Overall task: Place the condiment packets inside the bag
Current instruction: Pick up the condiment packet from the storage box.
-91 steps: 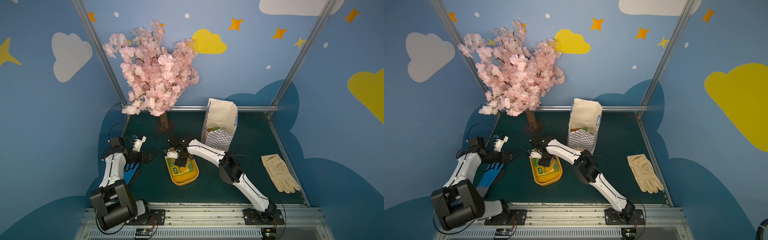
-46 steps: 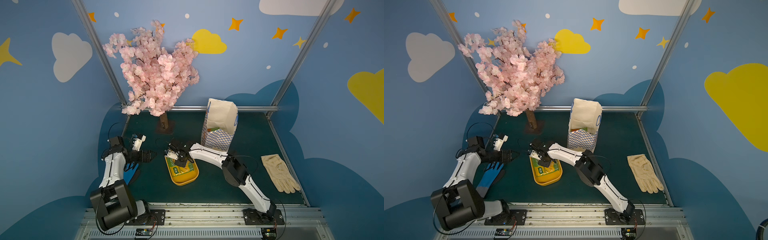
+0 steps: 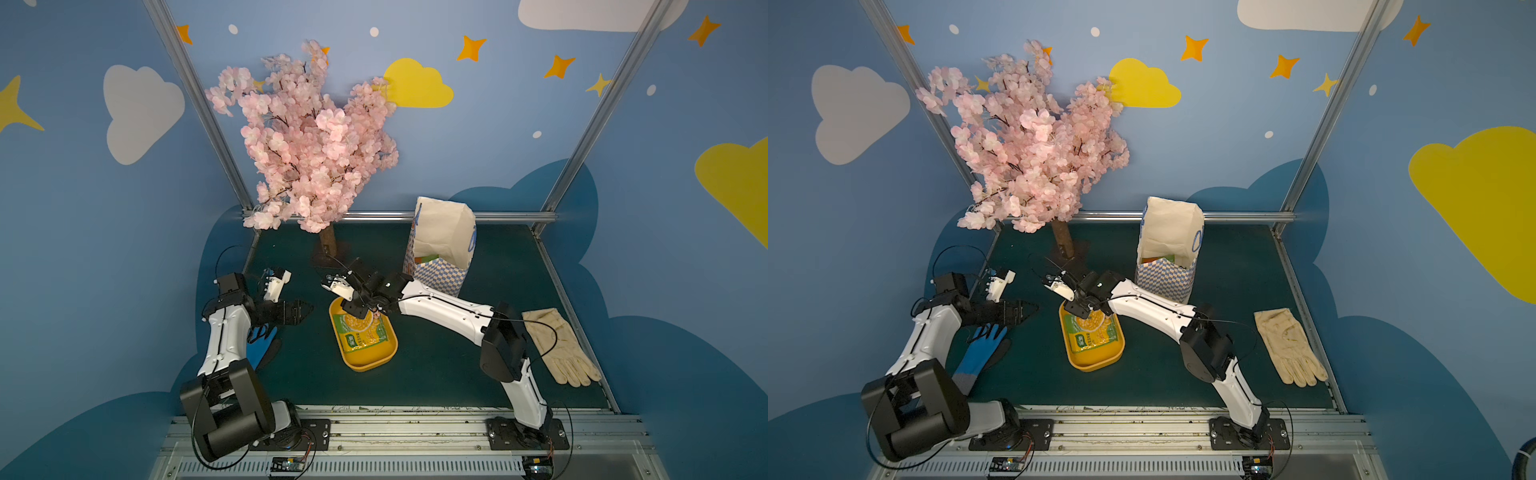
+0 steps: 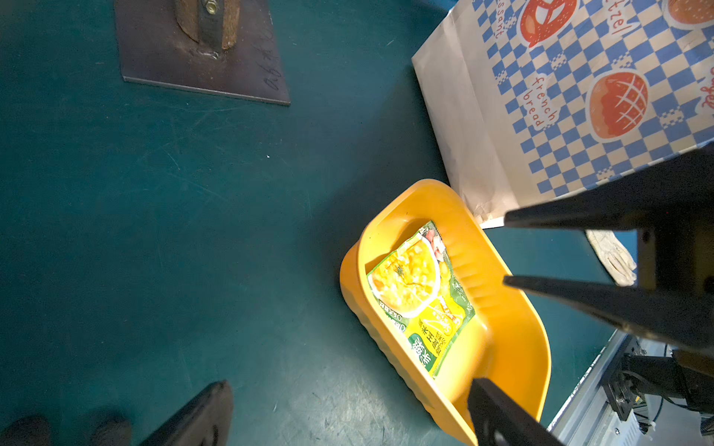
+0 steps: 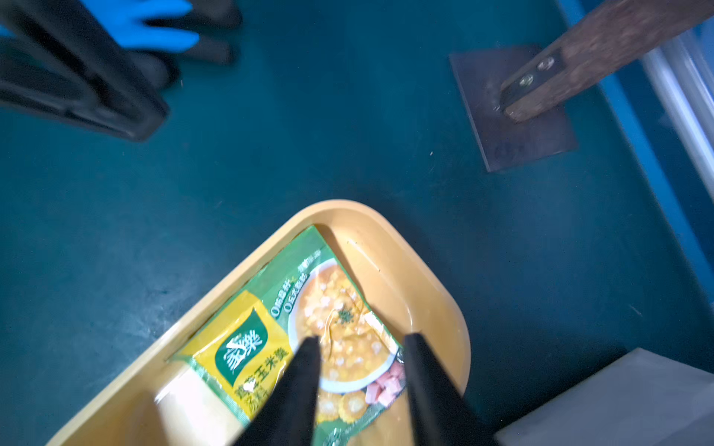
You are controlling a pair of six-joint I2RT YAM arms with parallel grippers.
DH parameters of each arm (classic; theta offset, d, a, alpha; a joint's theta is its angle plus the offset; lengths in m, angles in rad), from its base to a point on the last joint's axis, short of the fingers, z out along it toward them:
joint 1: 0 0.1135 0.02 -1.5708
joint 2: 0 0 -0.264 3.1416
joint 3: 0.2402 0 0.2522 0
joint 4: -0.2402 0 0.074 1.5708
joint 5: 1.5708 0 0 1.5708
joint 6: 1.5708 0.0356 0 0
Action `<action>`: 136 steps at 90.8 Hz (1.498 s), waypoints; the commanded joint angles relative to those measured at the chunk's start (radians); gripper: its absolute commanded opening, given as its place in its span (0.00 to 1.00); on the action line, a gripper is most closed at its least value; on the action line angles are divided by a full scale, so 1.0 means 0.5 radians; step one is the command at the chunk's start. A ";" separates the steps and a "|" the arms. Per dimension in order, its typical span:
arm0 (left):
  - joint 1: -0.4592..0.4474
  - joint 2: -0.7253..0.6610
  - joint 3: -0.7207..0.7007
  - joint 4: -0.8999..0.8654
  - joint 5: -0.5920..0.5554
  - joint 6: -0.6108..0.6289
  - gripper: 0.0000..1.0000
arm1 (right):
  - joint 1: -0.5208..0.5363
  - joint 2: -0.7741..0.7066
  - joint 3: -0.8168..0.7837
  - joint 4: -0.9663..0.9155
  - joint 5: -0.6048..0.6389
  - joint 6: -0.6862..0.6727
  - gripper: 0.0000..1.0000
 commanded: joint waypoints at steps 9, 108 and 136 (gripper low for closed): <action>0.012 -0.014 0.042 -0.025 0.021 0.028 0.98 | -0.005 0.241 0.121 -0.601 -0.172 -0.374 0.97; -0.012 0.213 0.296 0.018 0.032 -0.132 0.98 | -0.107 0.413 -0.140 0.174 -0.066 -0.592 0.28; -0.015 0.203 0.275 0.020 0.045 -0.114 0.98 | -0.106 0.095 -0.563 0.892 0.049 -0.333 0.00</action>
